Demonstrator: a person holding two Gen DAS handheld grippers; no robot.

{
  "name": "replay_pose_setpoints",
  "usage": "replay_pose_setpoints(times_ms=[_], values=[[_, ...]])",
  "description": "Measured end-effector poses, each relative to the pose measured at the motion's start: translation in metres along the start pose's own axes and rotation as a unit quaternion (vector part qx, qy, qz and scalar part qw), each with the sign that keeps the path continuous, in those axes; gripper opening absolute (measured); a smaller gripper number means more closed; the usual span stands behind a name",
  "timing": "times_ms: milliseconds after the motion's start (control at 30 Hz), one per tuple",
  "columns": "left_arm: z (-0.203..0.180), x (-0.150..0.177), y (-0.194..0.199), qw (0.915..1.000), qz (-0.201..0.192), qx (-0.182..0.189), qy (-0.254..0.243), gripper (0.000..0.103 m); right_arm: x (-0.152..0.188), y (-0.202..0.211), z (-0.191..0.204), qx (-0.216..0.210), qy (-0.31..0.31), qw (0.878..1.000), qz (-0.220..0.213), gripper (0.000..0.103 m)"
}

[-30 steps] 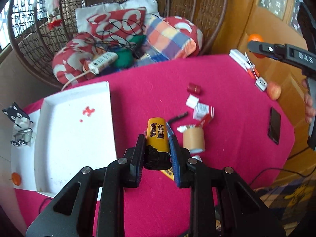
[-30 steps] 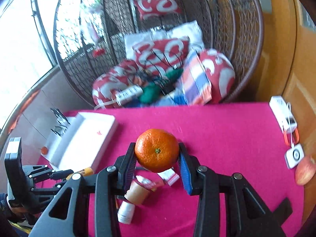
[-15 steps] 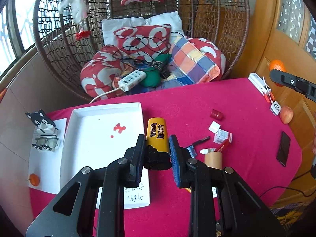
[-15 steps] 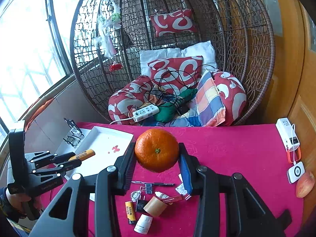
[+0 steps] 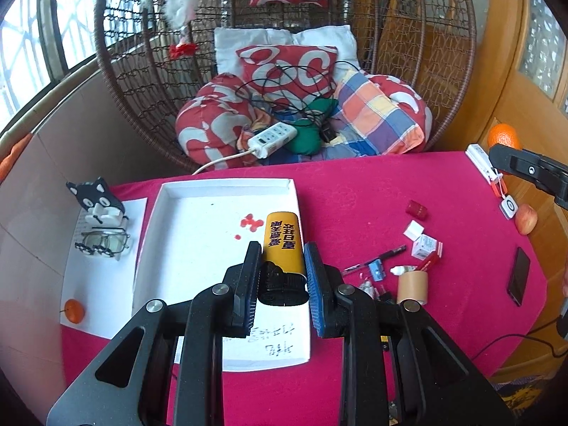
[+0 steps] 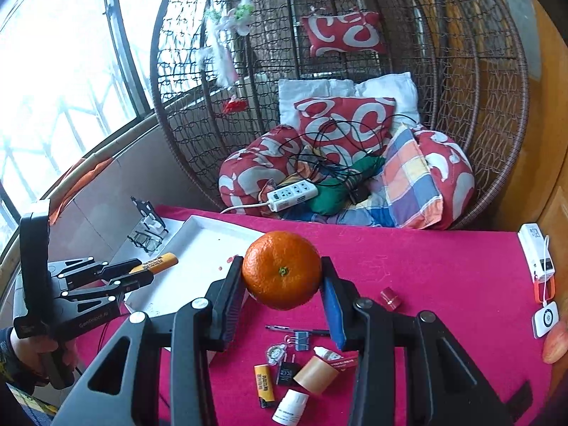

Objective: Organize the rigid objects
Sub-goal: 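Carry the lighter and the orange over the white tray with both tools, then open both tools to drop the lighter and orange into the tray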

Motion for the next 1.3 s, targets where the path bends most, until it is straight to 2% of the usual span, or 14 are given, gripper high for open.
replay_pose_setpoints(times_ms=[233, 500, 700, 900, 1100, 1300], values=[[0.033, 0.003, 0.002, 0.9997, 0.001, -0.016, 0.018, 0.024, -0.007, -0.017, 0.030, -0.022, 0.013, 1.000, 0.009, 0.040], [0.073, 0.006, -0.010, 0.9980, 0.021, -0.049, 0.034, 0.024, -0.016, -0.051, 0.066, -0.054, 0.028, 0.998, 0.030, 0.040], [0.105, 0.008, -0.037, 0.9944, 0.053, -0.070, 0.059, 0.024, -0.017, -0.095, 0.094, -0.074, 0.040, 0.994, 0.067, 0.041], [0.126, 0.004, -0.078, 0.9905, 0.090, -0.089, 0.054, 0.024, -0.009, -0.143, 0.123, -0.086, 0.052, 0.989, 0.112, 0.041], [0.146, 0.009, -0.127, 0.9833, 0.138, -0.091, 0.076, 0.024, 0.004, -0.188, 0.141, -0.075, 0.060, 0.984, 0.150, 0.041], [0.145, 0.019, -0.145, 0.9799, 0.157, -0.102, 0.067, 0.024, 0.023, -0.216, 0.150, -0.059, 0.063, 0.979, 0.185, 0.041]])
Point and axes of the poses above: each gripper's, at about its wrist camera, not at the fingertips, and y roughly against the way its jaws point, z to its left, x to its underside, the point moved 3 cm from there along -y, roughly the way its jaws point, and after that the axes turned 11 degrees about y, right-handed, at the moved point
